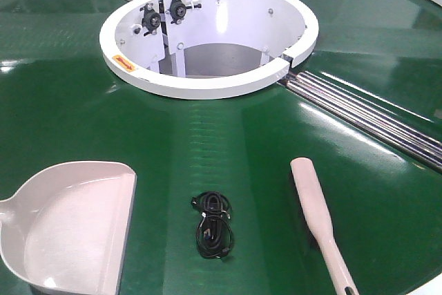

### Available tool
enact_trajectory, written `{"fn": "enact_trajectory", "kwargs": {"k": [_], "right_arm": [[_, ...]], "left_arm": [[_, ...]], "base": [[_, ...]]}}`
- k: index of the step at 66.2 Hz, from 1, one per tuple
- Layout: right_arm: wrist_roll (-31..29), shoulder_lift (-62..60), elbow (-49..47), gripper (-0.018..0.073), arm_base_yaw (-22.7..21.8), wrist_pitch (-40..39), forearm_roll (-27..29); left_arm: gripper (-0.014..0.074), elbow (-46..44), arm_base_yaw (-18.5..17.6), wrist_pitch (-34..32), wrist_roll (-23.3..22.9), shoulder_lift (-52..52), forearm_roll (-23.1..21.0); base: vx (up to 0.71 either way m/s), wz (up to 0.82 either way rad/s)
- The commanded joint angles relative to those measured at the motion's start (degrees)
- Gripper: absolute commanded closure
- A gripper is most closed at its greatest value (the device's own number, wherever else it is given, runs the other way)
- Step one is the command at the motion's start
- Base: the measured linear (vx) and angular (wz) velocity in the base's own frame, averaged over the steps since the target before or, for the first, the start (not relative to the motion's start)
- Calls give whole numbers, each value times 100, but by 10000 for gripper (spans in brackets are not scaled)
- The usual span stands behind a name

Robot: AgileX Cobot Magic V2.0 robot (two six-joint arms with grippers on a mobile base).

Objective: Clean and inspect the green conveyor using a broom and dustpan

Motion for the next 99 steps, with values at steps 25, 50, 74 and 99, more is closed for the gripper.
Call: {"fn": "enact_trajectory", "kwargs": {"k": [25, 50, 74, 99], "right_arm": [[372, 2634, -2299, -83, 2439, 3569, -663], [1018, 5904, -4687, -54, 2440, 6877, -440], [819, 7241, -5344, -43, 2170, 7357, 174], [173, 7354, -5344, -31, 1771, 7086, 1062]], "left_arm": [[22, -202, -39, -329, 8, 68, -66], [26, -202, -39, -298, -6, 53, -66], [26, -202, -39, -261, -13, 53, -66], [26, -202, -39, -194, -13, 53, -66]], "base": [[0, 0], [0, 0], [0, 0], [0, 0]]}}
